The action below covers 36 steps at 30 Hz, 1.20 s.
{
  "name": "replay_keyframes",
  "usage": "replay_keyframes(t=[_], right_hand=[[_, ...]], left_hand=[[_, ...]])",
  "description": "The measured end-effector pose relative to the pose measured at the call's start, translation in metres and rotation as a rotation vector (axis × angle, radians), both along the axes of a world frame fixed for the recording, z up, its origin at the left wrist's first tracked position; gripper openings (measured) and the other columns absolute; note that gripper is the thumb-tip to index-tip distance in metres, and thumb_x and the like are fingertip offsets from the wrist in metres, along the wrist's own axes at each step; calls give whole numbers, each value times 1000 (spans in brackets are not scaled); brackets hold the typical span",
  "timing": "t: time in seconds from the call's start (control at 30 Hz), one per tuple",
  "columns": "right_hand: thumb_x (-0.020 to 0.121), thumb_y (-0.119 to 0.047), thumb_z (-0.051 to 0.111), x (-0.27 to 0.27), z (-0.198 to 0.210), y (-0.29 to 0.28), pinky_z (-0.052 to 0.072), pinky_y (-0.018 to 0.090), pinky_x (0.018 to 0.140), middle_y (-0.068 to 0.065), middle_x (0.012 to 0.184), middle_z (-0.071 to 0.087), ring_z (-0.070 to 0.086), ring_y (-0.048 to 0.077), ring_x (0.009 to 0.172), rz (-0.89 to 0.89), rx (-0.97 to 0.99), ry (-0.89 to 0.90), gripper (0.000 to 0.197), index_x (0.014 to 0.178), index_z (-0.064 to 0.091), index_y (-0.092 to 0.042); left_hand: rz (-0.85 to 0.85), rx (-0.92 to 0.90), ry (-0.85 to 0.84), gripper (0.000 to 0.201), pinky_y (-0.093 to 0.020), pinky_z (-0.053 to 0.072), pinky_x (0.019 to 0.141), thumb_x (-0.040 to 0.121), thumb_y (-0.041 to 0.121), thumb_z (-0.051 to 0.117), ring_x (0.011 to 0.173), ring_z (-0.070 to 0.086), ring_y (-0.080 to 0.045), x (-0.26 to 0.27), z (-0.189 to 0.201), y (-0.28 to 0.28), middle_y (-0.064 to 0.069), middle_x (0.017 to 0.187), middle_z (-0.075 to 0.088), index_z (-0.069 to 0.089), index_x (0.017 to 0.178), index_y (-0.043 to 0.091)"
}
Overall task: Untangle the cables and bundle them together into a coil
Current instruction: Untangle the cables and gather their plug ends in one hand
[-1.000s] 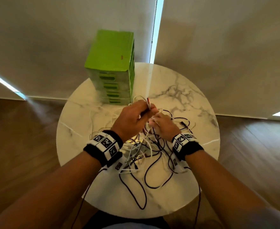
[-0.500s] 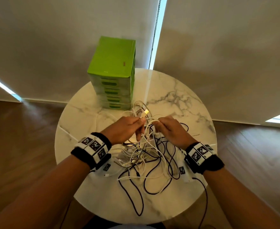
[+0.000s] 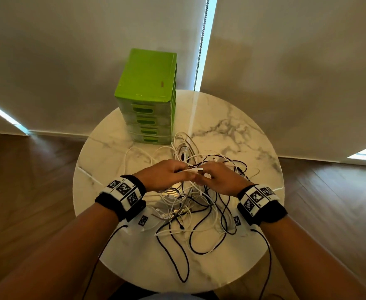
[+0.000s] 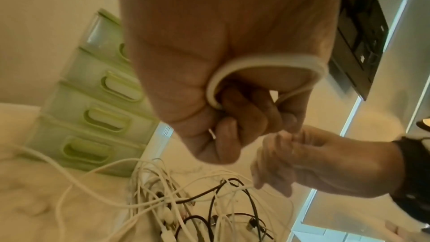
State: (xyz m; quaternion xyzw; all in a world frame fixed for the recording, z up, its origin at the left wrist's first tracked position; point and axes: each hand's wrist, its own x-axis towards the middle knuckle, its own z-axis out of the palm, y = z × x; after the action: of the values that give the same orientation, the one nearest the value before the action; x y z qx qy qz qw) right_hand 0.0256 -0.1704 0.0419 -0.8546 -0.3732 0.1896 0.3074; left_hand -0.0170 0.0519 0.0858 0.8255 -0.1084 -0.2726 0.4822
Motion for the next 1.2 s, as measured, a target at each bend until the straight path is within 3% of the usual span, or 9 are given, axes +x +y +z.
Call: replay_keyframes(t=[0.13, 0.23, 0.3, 0.43, 0.53, 0.7, 0.87, 1.0, 1.2], right_hand=[[100, -43, 57, 1, -19, 5, 43, 22, 67, -1, 78, 65, 59, 9, 72, -90, 7, 91, 34, 78, 62, -17], [103, -31, 55, 0, -28, 8, 41, 13, 67, -3, 74, 64, 58, 2, 69, -169, 63, 128, 32, 79, 61, -12], [106, -34, 47, 2, -34, 8, 44, 21, 71, -1, 76, 65, 60, 5, 71, -181, 101, 146, 36, 81, 62, -13], [104, -52, 32, 10, -39, -2, 48, 34, 75, -3, 73, 62, 58, 13, 71, -252, 92, 123, 50, 74, 59, -22], [107, -45, 36, 14, -24, -1, 47, 38, 71, -4, 63, 57, 55, 11, 62, -346, 49, 20, 49, 70, 56, -20], [107, -47, 37, 3, 21, 21, 44, 27, 63, -8, 62, 58, 55, 5, 58, -318, 108, 10, 46, 71, 56, -26], [108, -43, 37, -15, 41, 33, 44, 22, 63, -11, 70, 61, 56, 4, 62, -218, 152, 56, 39, 86, 61, -24], [108, -39, 39, -23, 44, 34, 44, 19, 63, -3, 71, 65, 58, 5, 62, -188, 176, 91, 36, 83, 60, -24], [105, -44, 43, -25, -1, 33, 47, 25, 78, -1, 86, 69, 64, 8, 81, -149, 79, 203, 34, 97, 62, -18]], left_hand=[[297, -325, -101, 22, -18, 43, 70, 104, 28, 52, 70, 48, -4, -9, 15, -1, 19, 71, 51, 65, 88, 33], [505, -574, -151, 21, -34, 50, 98, 106, 27, 45, 105, 63, -16, -5, 29, 5, 2, 108, 66, 66, 103, 25], [626, -823, -125, 30, -46, 51, 102, 109, 22, 37, 117, 65, -31, -1, 43, 14, -11, 122, 69, 67, 105, 20], [777, -1099, -138, 22, -52, 55, 90, 107, 24, 41, 82, 67, -25, 6, 64, 36, -9, 86, 70, 54, 94, 13], [764, -722, -183, 17, -33, 46, 61, 106, 28, 45, 61, 47, -15, 4, 52, 41, 2, 70, 56, 48, 91, 20], [432, -172, 3, 28, -36, 44, 67, 104, 53, 39, 69, 52, -24, -12, 13, 15, 0, 69, 68, 51, 119, 32], [532, -253, 13, 41, -29, 40, 67, 105, 52, 39, 70, 55, -12, -9, 14, -6, 1, 78, 72, 67, 111, 23], [508, -254, -44, 24, -10, 42, 65, 100, 37, 59, 68, 59, 9, -8, 23, -9, 17, 75, 69, 74, 103, 19], [599, -159, -139, 26, -15, 39, 71, 106, 24, 39, 74, 52, 1, -11, 26, -12, 9, 87, 59, 63, 107, 13]])
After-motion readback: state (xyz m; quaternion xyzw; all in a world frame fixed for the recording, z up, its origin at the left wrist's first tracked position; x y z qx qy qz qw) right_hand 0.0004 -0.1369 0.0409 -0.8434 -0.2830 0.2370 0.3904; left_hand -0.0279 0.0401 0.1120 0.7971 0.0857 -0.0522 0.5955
